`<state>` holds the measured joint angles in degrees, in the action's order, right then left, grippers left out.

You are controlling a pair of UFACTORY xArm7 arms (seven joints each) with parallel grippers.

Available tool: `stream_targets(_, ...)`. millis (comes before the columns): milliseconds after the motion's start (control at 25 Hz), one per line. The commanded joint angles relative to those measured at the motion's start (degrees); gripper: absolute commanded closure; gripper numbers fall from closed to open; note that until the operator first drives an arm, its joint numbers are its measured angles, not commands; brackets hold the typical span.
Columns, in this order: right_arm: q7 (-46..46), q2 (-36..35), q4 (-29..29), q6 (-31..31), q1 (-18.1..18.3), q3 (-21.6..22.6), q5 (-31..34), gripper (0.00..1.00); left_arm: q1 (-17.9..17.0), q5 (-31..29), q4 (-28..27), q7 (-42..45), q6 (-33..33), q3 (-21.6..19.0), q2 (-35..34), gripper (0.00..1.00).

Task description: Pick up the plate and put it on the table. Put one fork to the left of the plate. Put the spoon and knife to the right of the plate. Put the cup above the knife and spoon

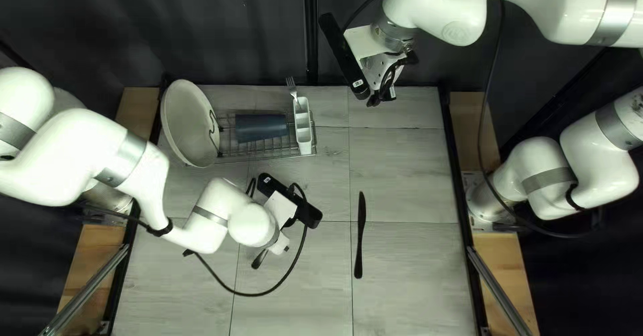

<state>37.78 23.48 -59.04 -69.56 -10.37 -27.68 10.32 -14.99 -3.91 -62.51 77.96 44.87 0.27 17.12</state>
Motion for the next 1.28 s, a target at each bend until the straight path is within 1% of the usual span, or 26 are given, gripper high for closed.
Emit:
stream_targets(40, 0.00, 0.00, 0.00, 0.00, 0.00, 0.00, 0.00, 0.00, 1.36, 2.13, -2.21, -2.51, 0.73, -0.43, 1.57, 1.00)
stream_targets(80, 0.00, 0.00, 0.00, 0.00, 0.00, 0.00, 0.00, 0.00, 1.65, 2.90, -7.34, -2.02, 3.15, -0.52, 4.61, 1.00)
stream_targets(120, 0.00, 0.00, 0.00, 0.00, 0.00, 0.00, 0.00, 0.00, 1.25, 3.02, -10.49, -0.33, 4.67, -0.35, 6.33, 1.00)
stream_targets(200, 0.00, 0.00, 0.00, 0.00, 0.00, 0.00, 0.00, 0.00, 0.02, 2.62, -14.40, 3.57, 6.11, 0.40, 8.35, 1.00)
stream_targets(360, 0.00, 0.00, 0.00, 0.00, 0.00, 0.00, 0.00, 0.00, -1.90, 1.96, -23.26, 12.40, 11.27, 2.22, 13.11, 1.00)
stream_targets(400, 0.00, 0.00, 0.00, 0.00, 0.00, 0.00, 0.00, 0.00, -2.22, 1.95, -26.92, 15.09, 12.76, 2.96, 15.52, 1.00)
stream_targets(480, 0.00, 0.00, 0.00, 0.00, 0.00, 0.00, 0.00, 0.00, -2.45, 2.16, -30.01, 18.56, 13.09, 3.86, 17.91, 1.00)
stream_targets(680, 0.00, 0.00, 0.00, 0.00, 0.00, 0.00, 0.00, 0.00, -3.69, 1.07, -33.95, 25.50, 11.86, 6.21, 22.13, 1.00)
stream_targets(840, 0.00, 0.00, 0.00, 0.00, 0.00, 0.00, 0.00, 0.00, -4.93, -0.23, -33.05, 29.37, 8.57, 7.69, 22.91, 1.00)
stream_targets(1000, 0.00, 0.00, 0.00, 0.00, 0.00, 0.00, 0.00, 0.00, -6.07, -1.98, -35.17, 30.95, 6.48, 8.75, 25.87, 1.00)
stream_targets(1160, 0.00, 0.00, 0.00, 0.00, 0.00, 0.00, 0.00, 0.00, -6.16, -2.85, -33.39, 30.52, 3.50, 9.00, 26.15, 1.00)
stream_targets(1280, 0.00, 0.00, 0.00, 0.00, 0.00, 0.00, 0.00, 0.00, -6.62, -3.49, -30.02, 31.12, 0.54, 9.40, 24.84, 1.00)
